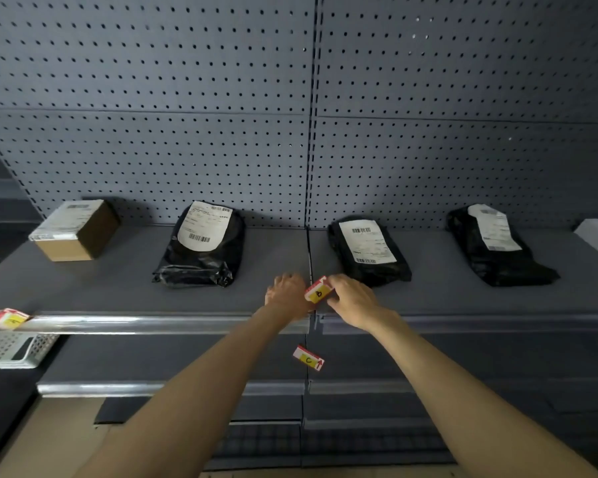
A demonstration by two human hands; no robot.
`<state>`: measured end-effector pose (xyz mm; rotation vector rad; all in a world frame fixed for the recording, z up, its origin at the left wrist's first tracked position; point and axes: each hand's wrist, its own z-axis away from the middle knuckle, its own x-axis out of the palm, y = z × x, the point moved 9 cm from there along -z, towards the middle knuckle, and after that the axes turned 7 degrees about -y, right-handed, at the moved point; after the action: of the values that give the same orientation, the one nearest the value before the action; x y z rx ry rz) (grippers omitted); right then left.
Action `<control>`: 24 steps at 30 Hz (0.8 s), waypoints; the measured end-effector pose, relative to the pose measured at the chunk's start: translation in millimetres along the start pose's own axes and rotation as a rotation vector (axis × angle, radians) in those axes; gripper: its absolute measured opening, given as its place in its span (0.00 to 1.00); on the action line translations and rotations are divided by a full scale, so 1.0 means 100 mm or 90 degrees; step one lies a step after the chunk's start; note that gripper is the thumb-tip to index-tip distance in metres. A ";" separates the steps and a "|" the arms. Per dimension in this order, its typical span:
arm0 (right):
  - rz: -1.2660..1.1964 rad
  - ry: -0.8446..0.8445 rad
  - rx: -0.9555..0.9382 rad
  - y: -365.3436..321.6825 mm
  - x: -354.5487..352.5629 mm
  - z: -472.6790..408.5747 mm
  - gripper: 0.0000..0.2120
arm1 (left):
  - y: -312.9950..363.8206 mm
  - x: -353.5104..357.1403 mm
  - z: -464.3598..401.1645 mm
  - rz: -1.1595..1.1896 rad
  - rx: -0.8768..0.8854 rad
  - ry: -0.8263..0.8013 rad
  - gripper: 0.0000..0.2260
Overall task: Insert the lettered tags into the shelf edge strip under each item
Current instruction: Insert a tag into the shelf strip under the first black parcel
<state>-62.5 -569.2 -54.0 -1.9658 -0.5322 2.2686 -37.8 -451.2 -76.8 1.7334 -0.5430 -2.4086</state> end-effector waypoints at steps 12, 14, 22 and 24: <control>-0.182 0.061 -0.100 -0.80 -0.14 -0.04 0.06 | -0.72 -0.62 0.52 0.257 0.111 0.057 0.03; -0.249 0.051 -0.114 -1.09 -0.06 -0.04 0.04 | -1.04 -0.78 0.67 0.267 0.099 0.083 0.06; -0.334 0.103 -0.142 -1.98 0.26 -0.05 0.04 | -2.13 -0.98 1.20 0.176 0.042 0.160 0.03; -0.304 0.106 -0.151 -2.10 0.32 -0.05 0.05 | -2.29 -0.93 1.29 0.095 0.043 0.169 0.07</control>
<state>-95.4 -362.4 -17.4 -1.8429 -1.1503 1.8022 -102.5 -182.9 -39.8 1.9255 -0.6948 -2.0411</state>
